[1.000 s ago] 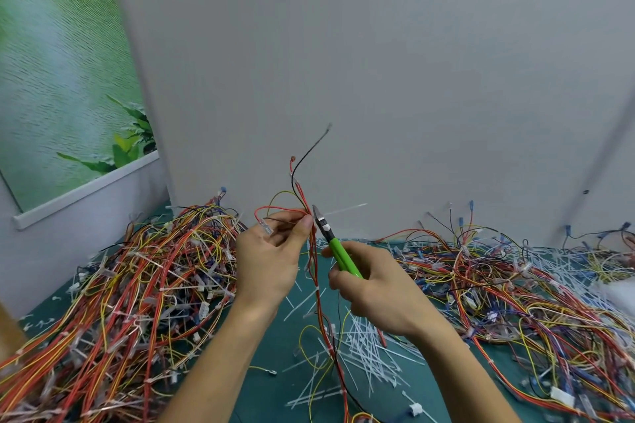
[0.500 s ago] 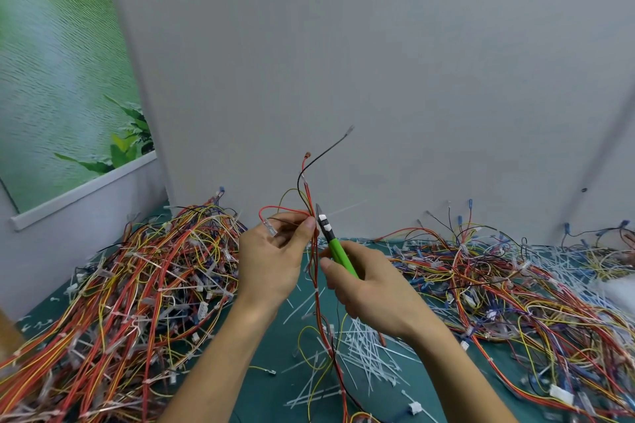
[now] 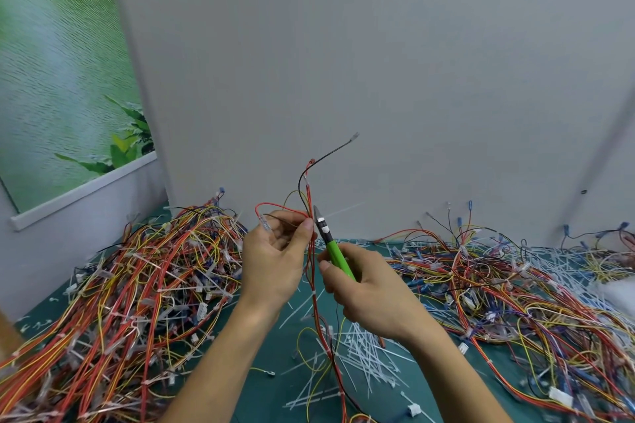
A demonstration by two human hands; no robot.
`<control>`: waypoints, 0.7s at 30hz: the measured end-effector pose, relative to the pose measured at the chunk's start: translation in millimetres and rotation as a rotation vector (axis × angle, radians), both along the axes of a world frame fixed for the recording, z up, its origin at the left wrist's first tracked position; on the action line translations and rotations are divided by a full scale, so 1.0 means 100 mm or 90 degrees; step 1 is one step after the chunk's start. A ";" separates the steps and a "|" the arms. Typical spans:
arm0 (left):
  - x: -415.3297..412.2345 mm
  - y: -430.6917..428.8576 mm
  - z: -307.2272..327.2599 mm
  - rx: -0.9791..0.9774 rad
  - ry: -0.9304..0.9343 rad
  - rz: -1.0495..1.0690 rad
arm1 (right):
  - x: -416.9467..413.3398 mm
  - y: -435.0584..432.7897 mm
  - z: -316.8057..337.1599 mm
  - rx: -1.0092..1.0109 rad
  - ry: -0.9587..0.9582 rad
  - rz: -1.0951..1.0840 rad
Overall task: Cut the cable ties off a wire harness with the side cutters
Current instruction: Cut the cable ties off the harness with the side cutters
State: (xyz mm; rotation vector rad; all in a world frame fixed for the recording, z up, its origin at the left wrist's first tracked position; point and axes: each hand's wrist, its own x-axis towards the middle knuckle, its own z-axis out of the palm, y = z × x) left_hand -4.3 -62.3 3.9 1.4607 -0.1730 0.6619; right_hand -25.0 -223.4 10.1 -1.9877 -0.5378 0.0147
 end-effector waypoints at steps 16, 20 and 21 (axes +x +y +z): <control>0.03 0.00 -0.03 -0.040 0.057 -0.048 | 0.00 0.06 -0.02 0.081 0.082 -0.001; 0.01 -0.02 -0.02 -0.071 0.062 -0.084 | -0.02 0.09 -0.01 0.100 0.085 0.001; 0.02 -0.03 -0.02 -0.073 0.063 -0.081 | -0.02 0.09 0.00 0.102 0.090 0.003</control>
